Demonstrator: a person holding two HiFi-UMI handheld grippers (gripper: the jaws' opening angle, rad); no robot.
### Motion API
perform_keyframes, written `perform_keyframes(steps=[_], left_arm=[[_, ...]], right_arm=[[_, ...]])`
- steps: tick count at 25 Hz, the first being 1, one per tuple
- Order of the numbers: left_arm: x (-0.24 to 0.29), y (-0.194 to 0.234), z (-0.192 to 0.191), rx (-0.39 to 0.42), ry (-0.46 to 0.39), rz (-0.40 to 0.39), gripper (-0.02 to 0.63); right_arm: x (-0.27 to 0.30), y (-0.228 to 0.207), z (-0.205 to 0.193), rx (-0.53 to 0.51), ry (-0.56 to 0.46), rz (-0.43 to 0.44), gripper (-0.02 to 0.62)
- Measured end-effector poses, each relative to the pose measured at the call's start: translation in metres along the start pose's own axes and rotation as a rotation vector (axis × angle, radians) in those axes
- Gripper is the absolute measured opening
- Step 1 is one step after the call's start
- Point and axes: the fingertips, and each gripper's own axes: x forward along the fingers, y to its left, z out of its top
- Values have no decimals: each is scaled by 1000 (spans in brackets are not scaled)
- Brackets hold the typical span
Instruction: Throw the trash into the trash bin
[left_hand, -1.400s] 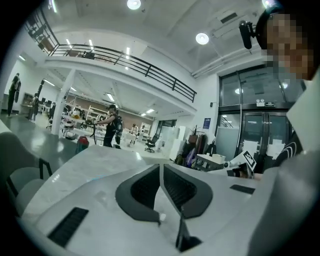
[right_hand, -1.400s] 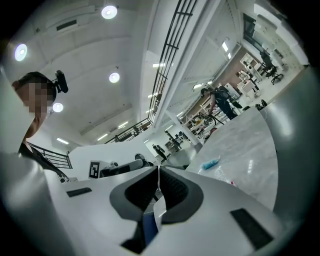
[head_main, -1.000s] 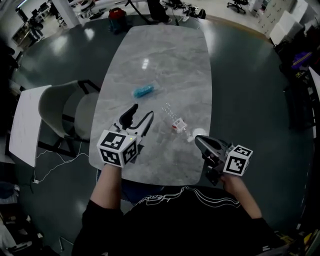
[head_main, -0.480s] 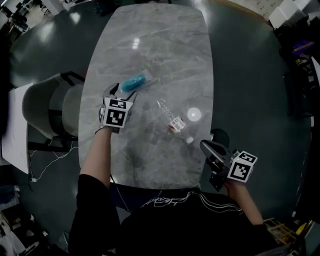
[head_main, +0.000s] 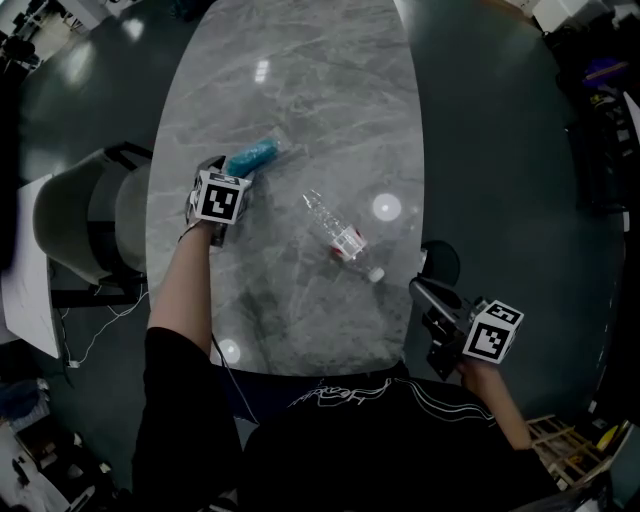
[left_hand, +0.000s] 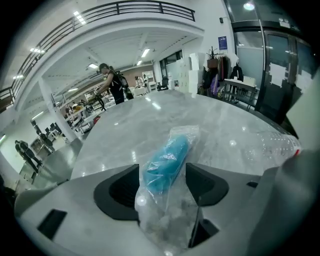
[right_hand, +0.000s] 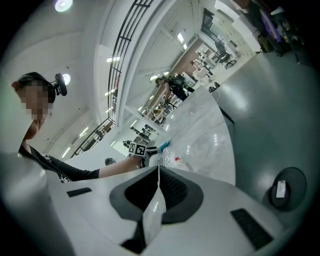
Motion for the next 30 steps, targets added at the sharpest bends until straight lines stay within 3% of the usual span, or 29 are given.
perform_keyframes(steps=[9, 15, 22, 30], left_arm=[[7, 1, -13, 11, 21, 45, 135], [-4, 0, -18, -85, -10, 112, 52], [-61, -29, -11, -206, -101, 116, 35], [-151, -102, 35, -309, -322, 24, 32]], right_arm=[[3, 0, 0, -1, -8, -2, 37], [2, 6, -11, -14, 3, 18, 37], [-13, 22, -17, -43, -11, 67, 37], [-53, 38, -20, -99, -47, 123, 36]])
